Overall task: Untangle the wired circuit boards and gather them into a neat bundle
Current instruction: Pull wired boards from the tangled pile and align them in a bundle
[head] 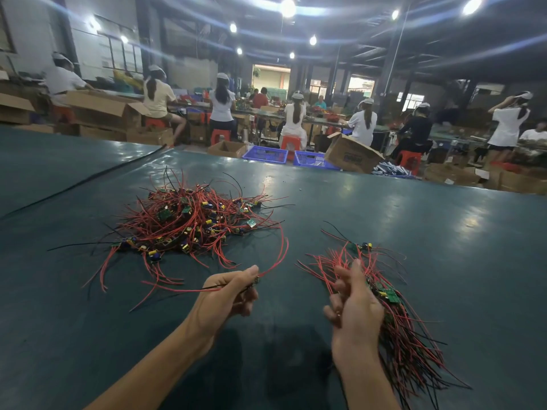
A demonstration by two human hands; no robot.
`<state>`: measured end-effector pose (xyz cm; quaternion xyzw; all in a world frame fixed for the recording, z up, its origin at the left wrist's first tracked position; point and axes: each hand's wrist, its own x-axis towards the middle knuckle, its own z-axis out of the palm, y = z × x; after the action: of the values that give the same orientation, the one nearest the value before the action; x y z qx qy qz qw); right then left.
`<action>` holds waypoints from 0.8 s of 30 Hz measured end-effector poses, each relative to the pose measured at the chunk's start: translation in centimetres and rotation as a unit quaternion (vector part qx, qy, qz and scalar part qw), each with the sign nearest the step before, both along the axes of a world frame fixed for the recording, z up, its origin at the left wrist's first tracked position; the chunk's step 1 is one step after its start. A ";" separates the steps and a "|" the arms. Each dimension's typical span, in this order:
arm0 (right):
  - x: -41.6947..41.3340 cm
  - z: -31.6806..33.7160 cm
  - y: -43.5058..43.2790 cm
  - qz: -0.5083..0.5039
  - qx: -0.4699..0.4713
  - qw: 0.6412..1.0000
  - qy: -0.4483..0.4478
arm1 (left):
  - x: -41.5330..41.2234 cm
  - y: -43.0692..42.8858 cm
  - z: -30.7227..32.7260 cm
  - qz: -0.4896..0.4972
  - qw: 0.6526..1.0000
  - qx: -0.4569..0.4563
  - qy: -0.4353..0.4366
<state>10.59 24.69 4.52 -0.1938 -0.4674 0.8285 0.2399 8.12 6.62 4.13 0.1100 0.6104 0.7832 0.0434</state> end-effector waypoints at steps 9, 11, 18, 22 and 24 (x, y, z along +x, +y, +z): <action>0.7 -0.2 -4.4 0.166 0.172 0.971 -0.023 | 0.5 0.8 -0.6 -0.084 0.992 -0.088 0.017; 0.3 0.0 -3.3 0.115 0.092 0.988 -0.043 | 0.4 0.6 -0.4 -0.088 0.992 -0.089 0.018; 0.1 0.5 -1.1 0.031 -0.045 0.999 0.000 | 0.0 0.0 -0.6 -0.070 0.992 -0.102 0.012; 0.3 0.5 -0.8 0.042 -0.042 0.998 0.036 | -0.6 -0.2 -1.1 -0.013 0.998 -0.045 -0.048; 0.5 0.6 -1.0 0.058 -0.036 0.996 0.060 | -0.7 -0.1 -1.1 -0.005 0.998 -0.028 -0.059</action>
<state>11.04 23.66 5.11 -0.1248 -0.4326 0.8673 0.2125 7.39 6.55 3.04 0.0654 0.6280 0.7707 0.0861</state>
